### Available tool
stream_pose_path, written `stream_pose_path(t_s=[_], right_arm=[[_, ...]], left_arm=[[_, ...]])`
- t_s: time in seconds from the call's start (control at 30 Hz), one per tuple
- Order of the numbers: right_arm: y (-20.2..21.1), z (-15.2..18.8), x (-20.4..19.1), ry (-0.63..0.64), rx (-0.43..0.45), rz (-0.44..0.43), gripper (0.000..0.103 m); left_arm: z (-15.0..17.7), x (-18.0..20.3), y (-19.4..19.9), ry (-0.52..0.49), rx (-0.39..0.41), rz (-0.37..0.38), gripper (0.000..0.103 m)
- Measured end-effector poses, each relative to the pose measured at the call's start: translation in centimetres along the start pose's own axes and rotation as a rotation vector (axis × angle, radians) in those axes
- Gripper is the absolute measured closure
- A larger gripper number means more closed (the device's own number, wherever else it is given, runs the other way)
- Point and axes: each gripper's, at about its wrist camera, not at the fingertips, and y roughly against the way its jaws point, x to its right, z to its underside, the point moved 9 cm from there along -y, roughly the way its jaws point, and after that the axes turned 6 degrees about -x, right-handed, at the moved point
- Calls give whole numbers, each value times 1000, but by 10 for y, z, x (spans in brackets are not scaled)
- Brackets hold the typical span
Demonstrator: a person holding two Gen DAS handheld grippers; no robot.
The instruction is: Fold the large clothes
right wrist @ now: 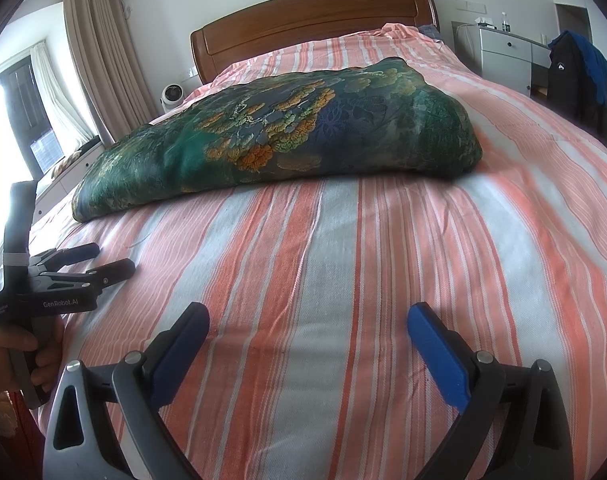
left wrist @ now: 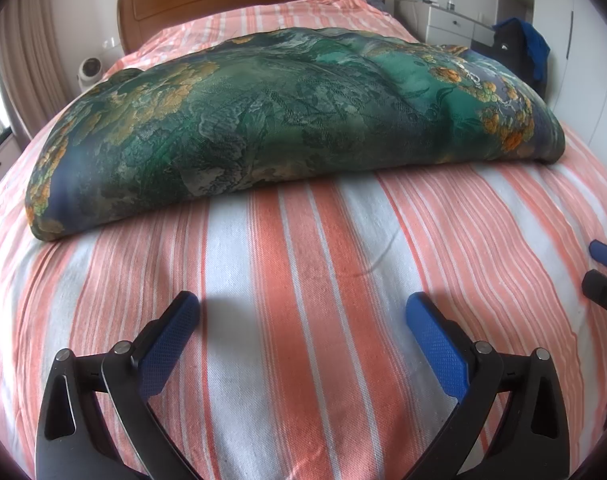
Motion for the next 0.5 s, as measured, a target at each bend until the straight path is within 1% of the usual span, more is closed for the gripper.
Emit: stream_pose_path(t_s=[0.2,0.3,0.4,0.5], right_arm=[[0,0,0,-2,0,-3,4],[2,0,1,-21,6,-32,4],[7,-3,6,-76,21,-82,4],[18,-5,18,-168,49,-132,4]], left_arm=[[0,0,0,-1,1,0,0],[0,0,0,-1,0,2,0],[0,0,1,0,-2,5,0],[0,-1,2,0,-5,4,0]])
